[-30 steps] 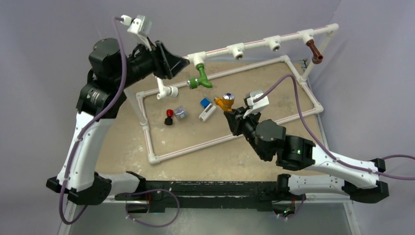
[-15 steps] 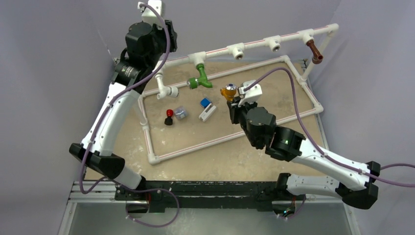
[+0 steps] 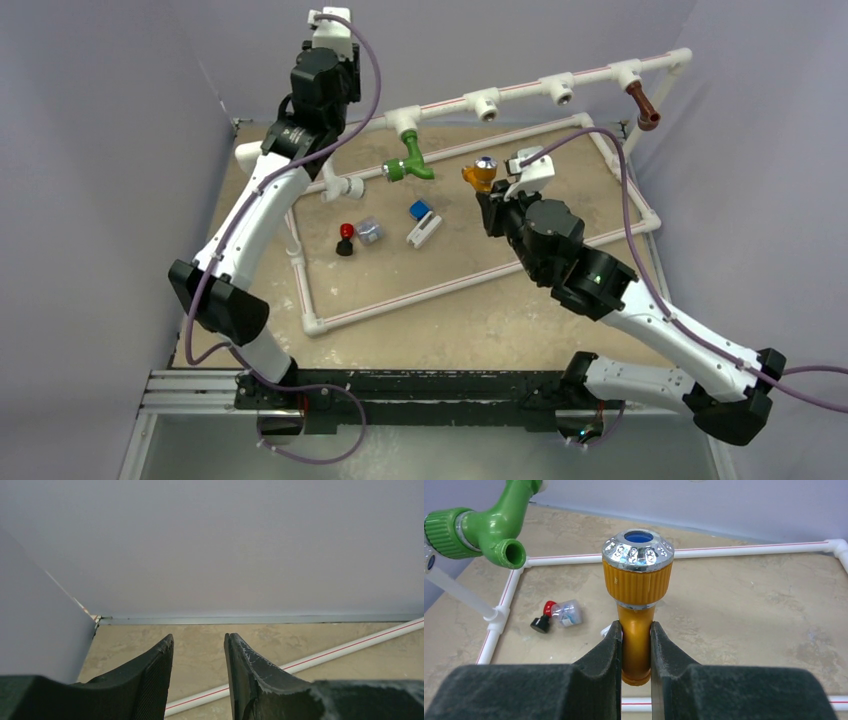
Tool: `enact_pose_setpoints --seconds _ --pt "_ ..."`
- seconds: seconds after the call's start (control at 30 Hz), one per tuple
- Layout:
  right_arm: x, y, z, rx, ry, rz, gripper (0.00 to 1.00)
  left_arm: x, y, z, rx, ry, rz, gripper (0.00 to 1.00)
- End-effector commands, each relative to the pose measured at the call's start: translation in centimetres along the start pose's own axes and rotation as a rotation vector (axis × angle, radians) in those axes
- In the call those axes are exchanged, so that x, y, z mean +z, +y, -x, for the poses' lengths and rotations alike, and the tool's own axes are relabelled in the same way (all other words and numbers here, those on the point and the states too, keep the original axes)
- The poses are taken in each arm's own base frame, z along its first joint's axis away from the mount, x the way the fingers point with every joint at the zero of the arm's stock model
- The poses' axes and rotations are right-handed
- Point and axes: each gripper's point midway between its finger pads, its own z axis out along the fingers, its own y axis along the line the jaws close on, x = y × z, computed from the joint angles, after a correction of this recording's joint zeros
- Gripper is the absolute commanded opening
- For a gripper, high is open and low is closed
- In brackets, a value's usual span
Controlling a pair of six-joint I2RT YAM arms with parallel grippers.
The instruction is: Install the water faucets
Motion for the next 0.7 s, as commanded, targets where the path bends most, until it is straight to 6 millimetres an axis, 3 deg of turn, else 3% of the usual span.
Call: enact_pose_setpoints --seconds 0.0,0.13,0.4,0.67 --pt "-0.8 0.1 3.3 0.061 -0.087 0.047 0.0 1.6 1.7 -2.0 -0.014 0.032 0.067 0.41" --pt "-0.8 -0.5 3.8 0.07 -0.107 0.029 0.0 1.7 1.7 -4.7 -0.032 0.104 0.061 0.4" --pt "-0.5 -1.8 4.6 0.06 -0.139 -0.018 0.0 -0.1 2.6 -8.0 -0.062 0.161 0.059 0.4" --pt "-1.5 -3.2 7.0 0.082 -0.269 -0.043 0.0 -1.8 2.8 -12.2 -0.061 0.212 0.045 0.4"
